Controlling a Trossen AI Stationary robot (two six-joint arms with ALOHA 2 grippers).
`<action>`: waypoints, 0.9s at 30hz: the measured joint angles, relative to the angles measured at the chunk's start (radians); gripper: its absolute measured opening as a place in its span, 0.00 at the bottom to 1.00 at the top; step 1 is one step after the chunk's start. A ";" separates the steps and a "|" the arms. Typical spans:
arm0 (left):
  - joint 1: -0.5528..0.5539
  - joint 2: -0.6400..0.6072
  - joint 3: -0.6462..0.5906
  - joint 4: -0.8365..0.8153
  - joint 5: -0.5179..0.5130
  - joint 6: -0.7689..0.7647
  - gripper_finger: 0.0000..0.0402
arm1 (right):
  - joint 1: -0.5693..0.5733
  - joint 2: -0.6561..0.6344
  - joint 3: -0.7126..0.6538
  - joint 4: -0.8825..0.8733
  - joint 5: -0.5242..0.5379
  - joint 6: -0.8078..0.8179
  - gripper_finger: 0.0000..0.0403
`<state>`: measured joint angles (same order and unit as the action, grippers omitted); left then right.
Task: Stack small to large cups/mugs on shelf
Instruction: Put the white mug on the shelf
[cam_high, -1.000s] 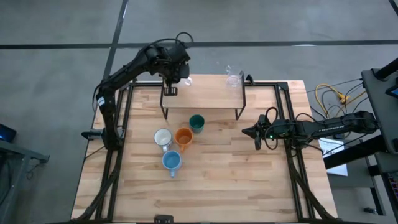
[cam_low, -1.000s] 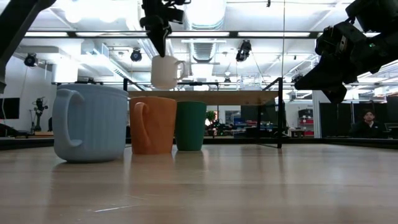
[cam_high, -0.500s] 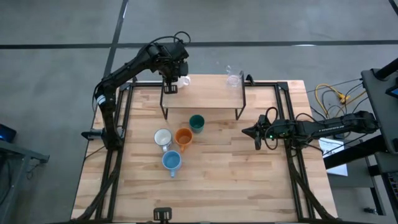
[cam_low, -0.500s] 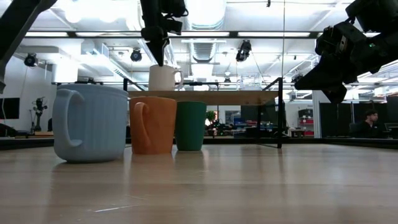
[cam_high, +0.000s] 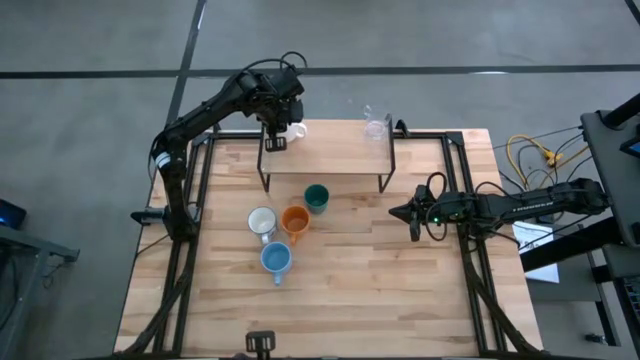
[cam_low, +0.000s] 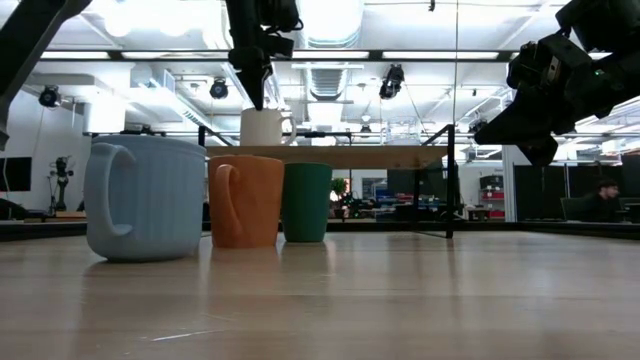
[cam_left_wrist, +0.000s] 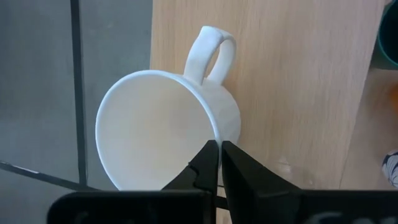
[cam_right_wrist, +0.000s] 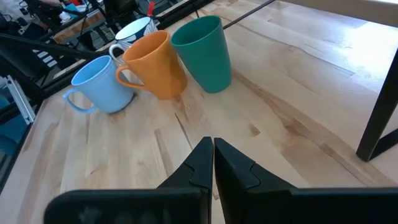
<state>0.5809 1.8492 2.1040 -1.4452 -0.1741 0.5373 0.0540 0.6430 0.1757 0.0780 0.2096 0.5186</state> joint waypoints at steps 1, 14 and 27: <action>0.001 0.000 0.000 0.000 0.000 0.000 0.00 | 0.000 0.000 0.000 0.000 0.000 0.000 0.02; 0.022 0.000 0.000 0.005 -0.007 -0.009 0.00 | 0.000 0.000 0.000 0.000 0.000 -0.002 0.02; 0.022 0.000 0.000 -0.004 0.038 -0.034 0.00 | 0.000 0.000 0.000 0.000 0.000 -0.002 0.02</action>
<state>0.6029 1.8492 2.1040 -1.4490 -0.1357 0.5034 0.0540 0.6430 0.1757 0.0780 0.2092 0.5163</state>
